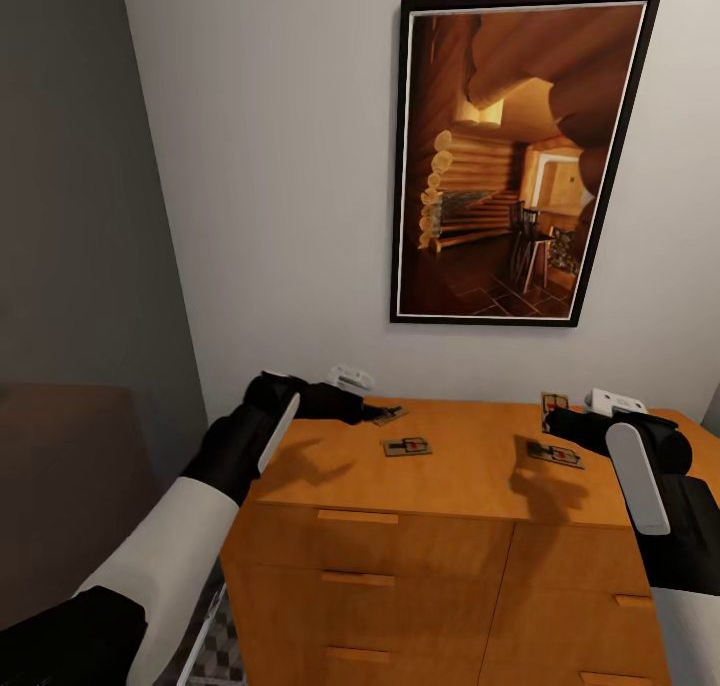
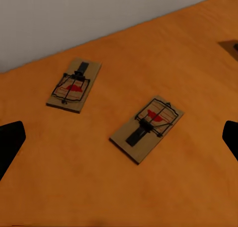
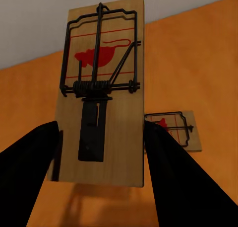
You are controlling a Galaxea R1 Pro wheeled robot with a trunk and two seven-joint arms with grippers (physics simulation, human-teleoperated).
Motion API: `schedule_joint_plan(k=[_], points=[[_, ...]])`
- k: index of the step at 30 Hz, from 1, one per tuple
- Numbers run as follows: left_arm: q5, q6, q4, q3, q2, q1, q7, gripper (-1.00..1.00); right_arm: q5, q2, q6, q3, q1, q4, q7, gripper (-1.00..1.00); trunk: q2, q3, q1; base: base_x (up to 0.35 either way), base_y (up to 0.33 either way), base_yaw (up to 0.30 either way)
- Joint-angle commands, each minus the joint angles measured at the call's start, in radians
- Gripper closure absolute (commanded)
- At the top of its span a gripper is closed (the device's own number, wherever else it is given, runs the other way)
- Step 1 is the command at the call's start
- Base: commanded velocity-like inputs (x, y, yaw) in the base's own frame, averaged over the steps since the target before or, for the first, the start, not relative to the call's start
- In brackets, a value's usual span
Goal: Take the four mousetraps from the cabinet in the bathroom and place them on the bathroom floor. Make sure all four end up on the same floor surface, and ensure that at least two of them are either under or directly next to the same bathroom sink.
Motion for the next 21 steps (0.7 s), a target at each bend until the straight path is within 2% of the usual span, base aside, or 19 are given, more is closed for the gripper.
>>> schedule_joint_plan(k=[1, 9, 16, 21], points=[[-0.002, 0.006, -0.001, 0.011, 0.000, -0.001, 0.007, -1.00, -0.010, 0.000, 0.003, 0.000, -0.001, -0.001, -0.009, 1.00, -0.001, -0.001, 0.000, 0.000, 0.000, 0.000], [-0.003, 0.007, -0.002, 0.037, 0.000, -0.001, 0.064, -1.00, -0.010, 0.000, 0.003, 0.000, -0.001, -0.001, -0.010, 1.00, -0.001, -0.001, 0.000, 0.003, 0.000, 0.000], [-0.001, 0.004, 0.005, 0.041, 0.003, -0.001, 0.078, -1.00, -0.010, 0.000, 0.003, 0.000, 0.000, 0.001, -0.012, 1.00, -0.001, -0.001, 0.000, 0.217, 0.000, 0.000], [0.000, 0.001, 0.007, 0.040, 0.004, -0.001, 0.078, -1.00, -0.009, 0.001, 0.003, 0.000, -0.001, 0.003, -0.013, 1.00, -0.001, -0.001, 0.000, 0.096, 0.000, 0.000]])
